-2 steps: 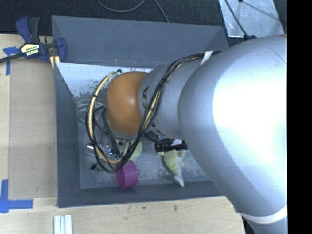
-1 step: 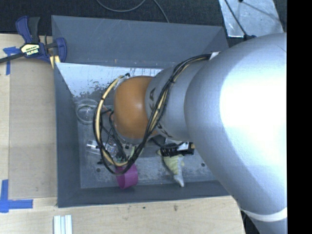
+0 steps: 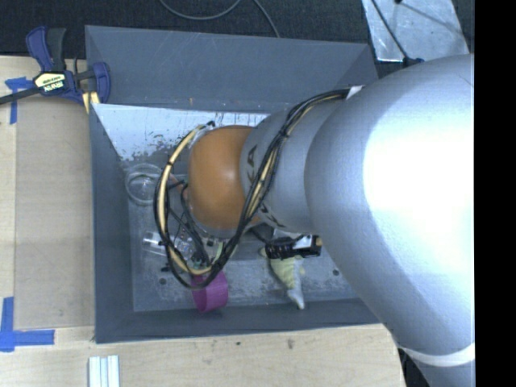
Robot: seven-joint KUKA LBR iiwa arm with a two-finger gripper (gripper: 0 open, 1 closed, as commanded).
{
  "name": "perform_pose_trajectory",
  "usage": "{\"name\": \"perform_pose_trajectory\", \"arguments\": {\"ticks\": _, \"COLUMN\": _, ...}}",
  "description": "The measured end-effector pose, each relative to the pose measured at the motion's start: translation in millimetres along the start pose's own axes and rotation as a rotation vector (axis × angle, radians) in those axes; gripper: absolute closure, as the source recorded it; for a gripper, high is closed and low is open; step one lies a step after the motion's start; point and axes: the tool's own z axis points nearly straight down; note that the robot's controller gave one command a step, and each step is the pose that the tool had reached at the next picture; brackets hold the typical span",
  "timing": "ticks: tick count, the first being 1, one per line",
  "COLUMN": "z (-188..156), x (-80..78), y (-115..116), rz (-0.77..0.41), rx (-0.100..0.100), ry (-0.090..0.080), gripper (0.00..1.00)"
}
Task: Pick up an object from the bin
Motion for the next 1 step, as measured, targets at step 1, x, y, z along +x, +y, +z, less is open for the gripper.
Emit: {"name": "perform_pose_trajectory", "arguments": {"ticks": 1, "z": -2.4, "x": 0.5, "y": -0.5, "rz": 0.0, "rx": 0.001, "ry": 0.002, "gripper": 1.0}}
